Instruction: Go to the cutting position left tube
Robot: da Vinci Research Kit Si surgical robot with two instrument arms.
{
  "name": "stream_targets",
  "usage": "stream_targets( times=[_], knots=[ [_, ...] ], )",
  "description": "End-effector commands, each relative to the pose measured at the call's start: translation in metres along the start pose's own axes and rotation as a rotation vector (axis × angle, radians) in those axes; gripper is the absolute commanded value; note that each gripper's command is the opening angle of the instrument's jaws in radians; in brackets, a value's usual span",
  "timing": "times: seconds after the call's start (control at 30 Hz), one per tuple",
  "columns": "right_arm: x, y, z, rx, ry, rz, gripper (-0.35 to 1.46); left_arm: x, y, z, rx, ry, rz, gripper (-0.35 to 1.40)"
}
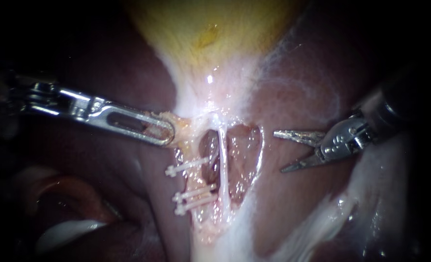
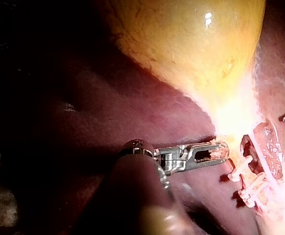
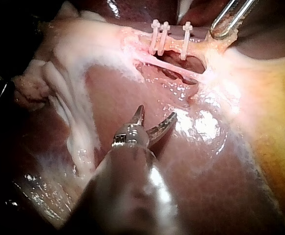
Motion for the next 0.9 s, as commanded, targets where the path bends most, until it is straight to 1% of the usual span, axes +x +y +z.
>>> stream_targets(
  times=[0.03, 0.17, 0.4, 0.57, 0.73, 0.8, 0.9],
  knots=[
    [0.0000, 0.0000, 0.0000, 0.000, 0.000, 0.000, 1.45, 0.0000, 0.0000, 0.0000, 0.000, 0.000, 0.000, -0.35],
    [0.0000, 0.0000, 0.0000, 0.000, 0.000, 0.000, 1.45, 0.0001, -0.0001, -0.0001, 0.000, 0.000, 0.000, -0.35],
    [0.0000, 0.0000, 0.0000, 0.000, 0.000, 0.000, 1.45, -0.0001, -0.0004, -0.0011, 0.001, 0.000, -0.002, -0.35],
    [0.0000, 0.0000, -0.0001, 0.001, 0.001, 0.000, 1.45, -0.0006, -0.0009, -0.0025, -0.007, -0.011, -0.007, -0.35],
    [0.0001, 0.0000, -0.0001, 0.001, 0.001, 0.000, 1.45, -0.0012, -0.0018, -0.0042, -0.015, -0.019, -0.014, -0.35],
    [0.0001, 0.0000, -0.0002, 0.001, 0.001, 0.000, 1.45, -0.0014, -0.0021, -0.0048, -0.016, -0.027, -0.023, -0.35],
    [0.0001, 0.0000, -0.0002, 0.001, 0.001, 0.000, 1.45, -0.0017, -0.0023, -0.0055, -0.021, -0.032, -0.021, -0.35]
  ],
)
